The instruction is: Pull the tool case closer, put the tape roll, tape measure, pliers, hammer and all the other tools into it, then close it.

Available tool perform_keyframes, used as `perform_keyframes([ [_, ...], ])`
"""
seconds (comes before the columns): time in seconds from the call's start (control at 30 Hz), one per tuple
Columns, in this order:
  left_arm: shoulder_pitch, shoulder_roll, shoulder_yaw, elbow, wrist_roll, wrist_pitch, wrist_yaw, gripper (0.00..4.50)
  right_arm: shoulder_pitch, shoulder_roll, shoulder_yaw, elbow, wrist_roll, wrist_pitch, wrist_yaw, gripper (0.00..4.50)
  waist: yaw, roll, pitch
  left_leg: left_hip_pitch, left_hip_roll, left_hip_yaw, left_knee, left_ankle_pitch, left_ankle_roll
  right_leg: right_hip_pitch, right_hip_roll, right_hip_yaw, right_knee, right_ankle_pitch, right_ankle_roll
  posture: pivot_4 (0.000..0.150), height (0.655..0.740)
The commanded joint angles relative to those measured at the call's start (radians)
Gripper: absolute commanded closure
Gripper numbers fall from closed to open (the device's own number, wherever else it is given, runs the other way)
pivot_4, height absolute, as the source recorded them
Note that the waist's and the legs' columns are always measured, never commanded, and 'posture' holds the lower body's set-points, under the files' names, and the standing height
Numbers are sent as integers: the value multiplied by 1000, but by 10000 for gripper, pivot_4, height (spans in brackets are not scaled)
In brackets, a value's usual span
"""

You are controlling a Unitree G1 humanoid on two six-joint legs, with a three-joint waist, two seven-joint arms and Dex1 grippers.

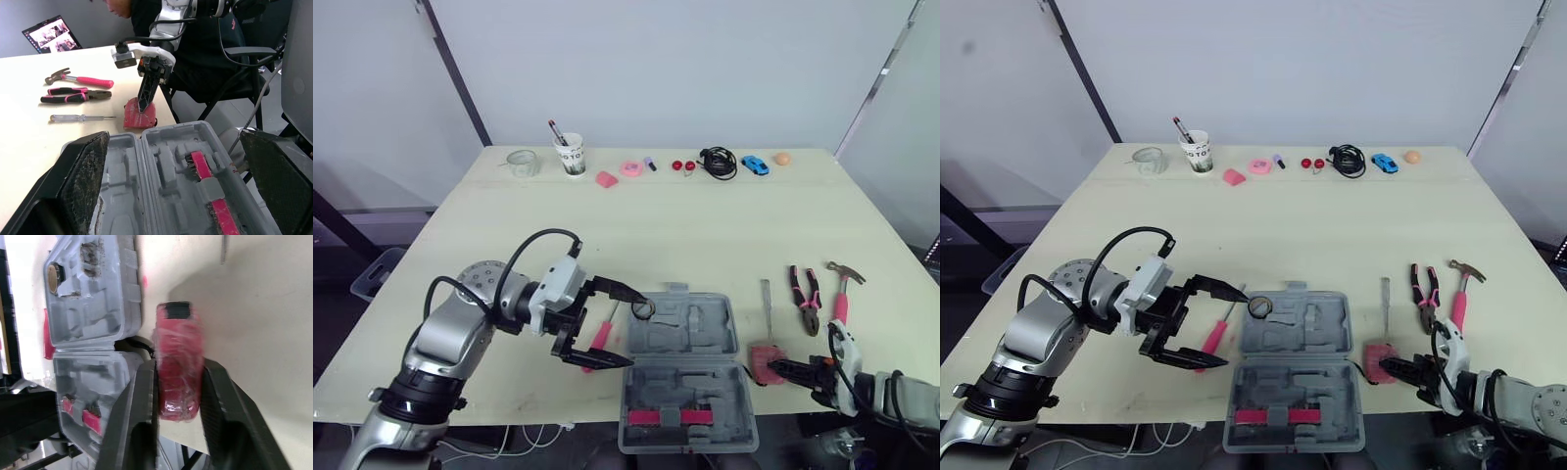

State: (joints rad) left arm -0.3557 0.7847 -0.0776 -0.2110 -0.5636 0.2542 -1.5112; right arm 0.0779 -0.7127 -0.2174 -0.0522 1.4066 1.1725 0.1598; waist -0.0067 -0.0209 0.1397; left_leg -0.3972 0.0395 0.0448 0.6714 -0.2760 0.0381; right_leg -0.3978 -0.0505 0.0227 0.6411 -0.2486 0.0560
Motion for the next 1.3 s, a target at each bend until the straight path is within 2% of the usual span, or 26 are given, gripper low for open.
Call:
perform_keyframes([
  [0.03,1,12,39,-5,-22,-25,-23,0,13,-10,-60,11,-18,13,38,19446,-1,0,0,0,0,0,0,0,0,0,0,0,0,0,0,1500,7400],
  [0.13,10,19,60,20,-18,-47,-34,0,44,-53,-98,-13,-27,31,116,2974,-2,0,0,0,0,0,0,0,0,0,0,1,0,0,0,1500,7400],
  [0.2,19,27,74,32,-18,-56,-42,0,66,-87,-117,-26,-65,19,177,562,3,0,0,0,0,0,0,0,0,0,0,0,0,0,0,1500,7400],
  [0.27,26,30,79,34,-20,-65,-43,0,81,-119,-119,-42,-123,-14,244,562,3,0,0,0,0,0,0,0,0,0,0,0,0,0,0,1500,7400],
  [0.37,49,53,101,18,-36,-33,-31,0,150,-191,-87,-131,-312,-203,476,562,2,1,0,0,0,1,0,0,0,0,0,0,0,0,0,1500,7400],
  [0.47,62,70,117,11,-48,-32,-35,0,197,-212,-90,-184,-419,-346,639,562,1,0,0,0,0,0,0,0,0,0,1,0,0,0,0,1500,7400],
  [0.57,63,76,134,14,-59,-32,-28,0,228,-231,-8,-185,-685,-682,787,562,1,0,0,1,1,0,0,0,0,0,1,0,0,0,0,1500,7400],
  [0.67,61,87,147,-1,-82,-1,-29,0,192,-252,108,-135,-900,-927,866,562,1,0,0,1,0,0,0,0,0,0,1,0,0,0,1,1500,7400],
  [0.8,80,105,167,-39,-124,30,-35,0,96,-228,216,-31,-1087,-1123,895,562,-1,0,0,1,0,1,1,0,0,0,1,0,0,0,0,1500,7400],
  [0.97,92,118,173,-68,-140,46,-31,0,-1,-203,277,50,-1177,-1145,884,562,-1,0,1,2,0,1,1,0,0,0,1,0,0,0,0,1500,7400],
  [1.3,110,131,191,-114,-161,68,-9,0,-52,-157,323,-33,-1190,-980,878,562,5,1,2,2,0,2,1,0,0,0,1,0,1,0,0,1500,7400],
])
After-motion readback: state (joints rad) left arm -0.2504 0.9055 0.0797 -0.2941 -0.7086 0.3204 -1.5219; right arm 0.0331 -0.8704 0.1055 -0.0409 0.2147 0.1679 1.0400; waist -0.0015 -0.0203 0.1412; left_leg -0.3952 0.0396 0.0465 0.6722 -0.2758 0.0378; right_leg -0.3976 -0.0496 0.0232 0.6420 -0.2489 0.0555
